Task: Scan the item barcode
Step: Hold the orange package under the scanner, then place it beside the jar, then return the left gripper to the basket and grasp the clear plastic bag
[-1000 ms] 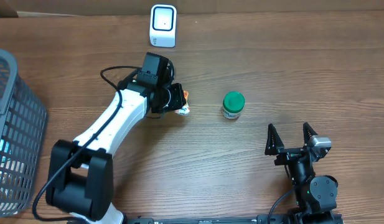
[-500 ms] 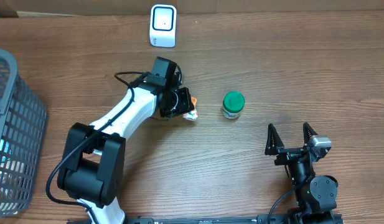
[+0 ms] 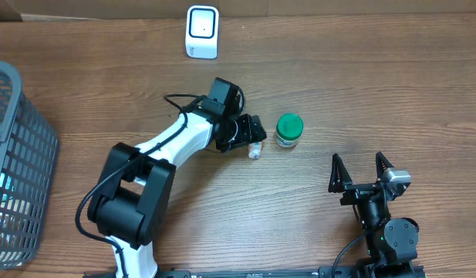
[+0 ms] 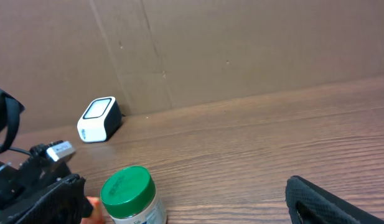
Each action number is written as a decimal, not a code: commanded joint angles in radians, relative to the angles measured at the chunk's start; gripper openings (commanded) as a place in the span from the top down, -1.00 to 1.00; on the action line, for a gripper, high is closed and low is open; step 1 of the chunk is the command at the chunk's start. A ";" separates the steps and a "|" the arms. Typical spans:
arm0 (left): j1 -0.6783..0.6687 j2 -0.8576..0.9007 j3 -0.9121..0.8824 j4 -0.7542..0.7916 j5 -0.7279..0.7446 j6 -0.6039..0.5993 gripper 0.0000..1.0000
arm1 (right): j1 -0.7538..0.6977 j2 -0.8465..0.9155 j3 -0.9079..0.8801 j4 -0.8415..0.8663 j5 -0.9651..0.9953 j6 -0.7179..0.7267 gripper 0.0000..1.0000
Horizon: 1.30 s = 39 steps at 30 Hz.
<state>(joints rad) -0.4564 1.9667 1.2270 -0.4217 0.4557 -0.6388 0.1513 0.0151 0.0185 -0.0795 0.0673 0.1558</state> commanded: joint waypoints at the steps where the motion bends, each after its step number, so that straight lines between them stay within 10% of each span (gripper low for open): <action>1: -0.001 0.017 -0.006 0.008 0.005 0.044 -0.77 | 0.006 -0.003 -0.010 0.003 0.007 -0.004 -1.00; 21: 0.362 -0.253 0.630 -0.639 -0.281 0.311 -0.70 | 0.006 -0.003 -0.010 0.003 0.007 -0.004 -1.00; 39: 1.197 -0.361 0.848 -0.964 -0.370 0.301 -1.00 | 0.006 -0.003 -0.010 0.003 0.007 -0.003 -1.00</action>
<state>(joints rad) 0.6296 1.6012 2.0735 -1.3735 0.1017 -0.3328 0.1513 0.0151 0.0185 -0.0795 0.0677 0.1558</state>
